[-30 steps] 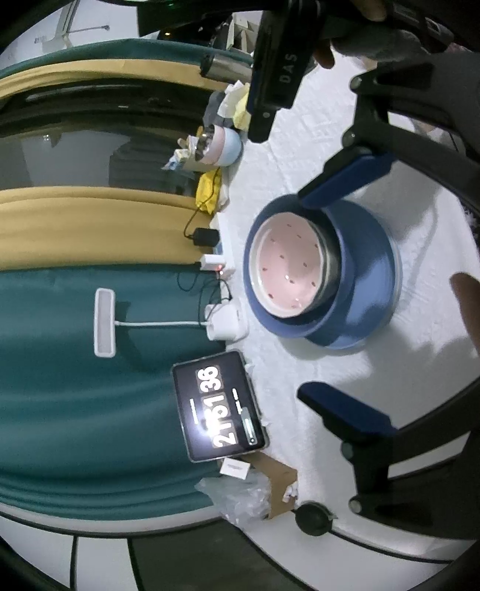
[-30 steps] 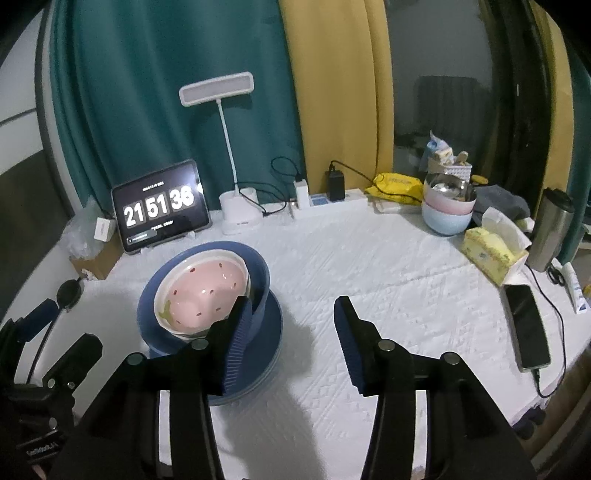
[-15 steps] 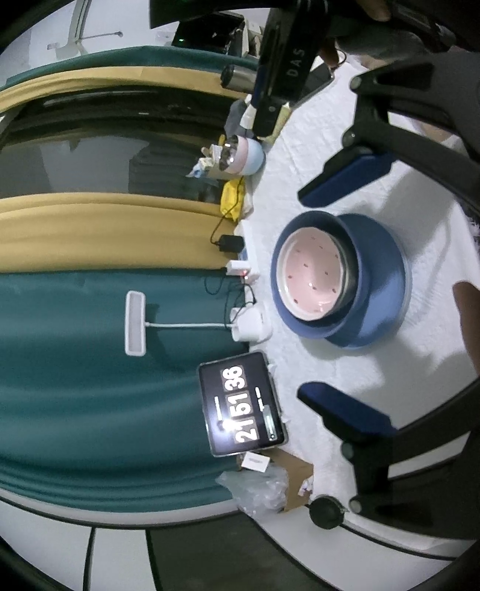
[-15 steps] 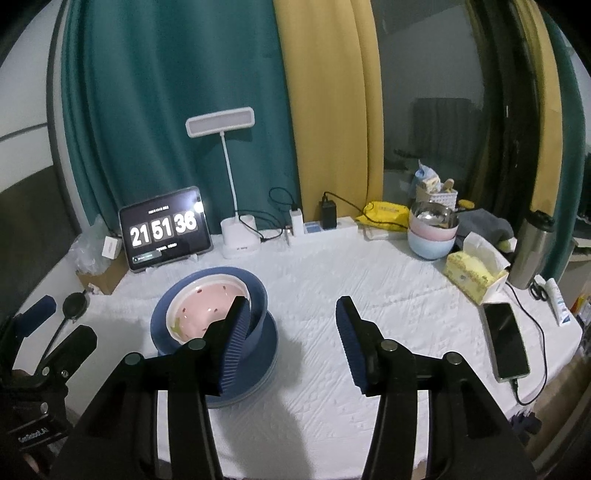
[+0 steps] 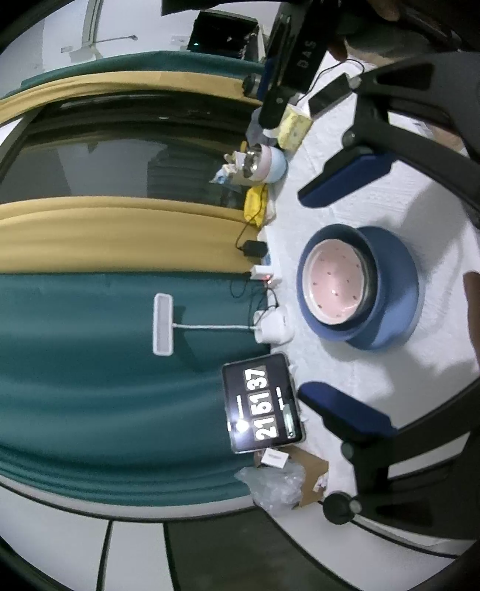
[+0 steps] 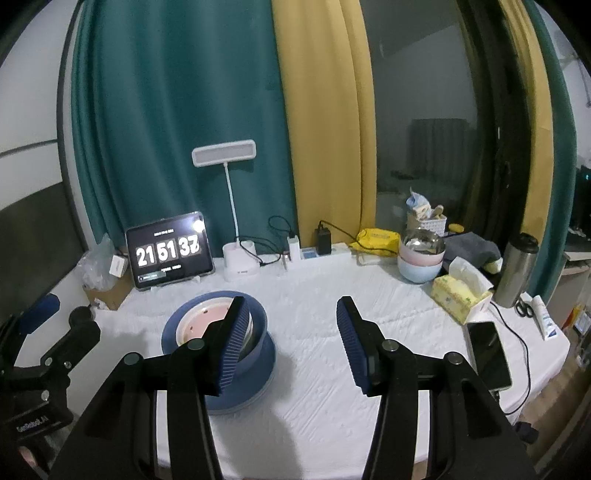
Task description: Organize plates and bowls
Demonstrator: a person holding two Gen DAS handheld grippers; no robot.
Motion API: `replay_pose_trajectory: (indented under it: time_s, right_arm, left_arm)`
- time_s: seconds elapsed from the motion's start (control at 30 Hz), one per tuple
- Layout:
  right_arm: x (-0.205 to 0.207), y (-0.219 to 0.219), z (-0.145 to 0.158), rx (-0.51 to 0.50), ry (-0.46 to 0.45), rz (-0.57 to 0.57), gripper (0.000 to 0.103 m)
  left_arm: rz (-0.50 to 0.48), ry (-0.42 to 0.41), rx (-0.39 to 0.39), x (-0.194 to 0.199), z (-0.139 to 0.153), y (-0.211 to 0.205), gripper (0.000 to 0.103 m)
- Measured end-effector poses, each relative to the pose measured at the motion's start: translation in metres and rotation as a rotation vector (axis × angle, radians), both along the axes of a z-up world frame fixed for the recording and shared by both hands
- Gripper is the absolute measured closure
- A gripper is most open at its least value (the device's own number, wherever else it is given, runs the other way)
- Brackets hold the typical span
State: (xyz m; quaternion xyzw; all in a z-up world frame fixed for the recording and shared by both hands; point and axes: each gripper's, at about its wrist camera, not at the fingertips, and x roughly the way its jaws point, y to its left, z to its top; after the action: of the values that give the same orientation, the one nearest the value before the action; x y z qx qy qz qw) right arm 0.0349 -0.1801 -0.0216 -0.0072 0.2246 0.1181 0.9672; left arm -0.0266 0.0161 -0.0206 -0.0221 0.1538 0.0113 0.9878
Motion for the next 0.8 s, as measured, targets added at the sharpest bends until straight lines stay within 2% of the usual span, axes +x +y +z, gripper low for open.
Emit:
replay_pose_trajectory:
  time_s: [0.47,0.8]
  right_arm:
    - [-0.020,-0.010,0.025,0.012,-0.057,-0.019,0.050]
    - [-0.031,-0.010,0.038,0.013,-0.091,-0.016,0.050]
  left_arm:
    - [0.002,-0.066,0.005,-0.014,0.027,0.001,0.007]
    - [0.006,-0.080,-0.010,-0.019,0.040,0.000,0.007]
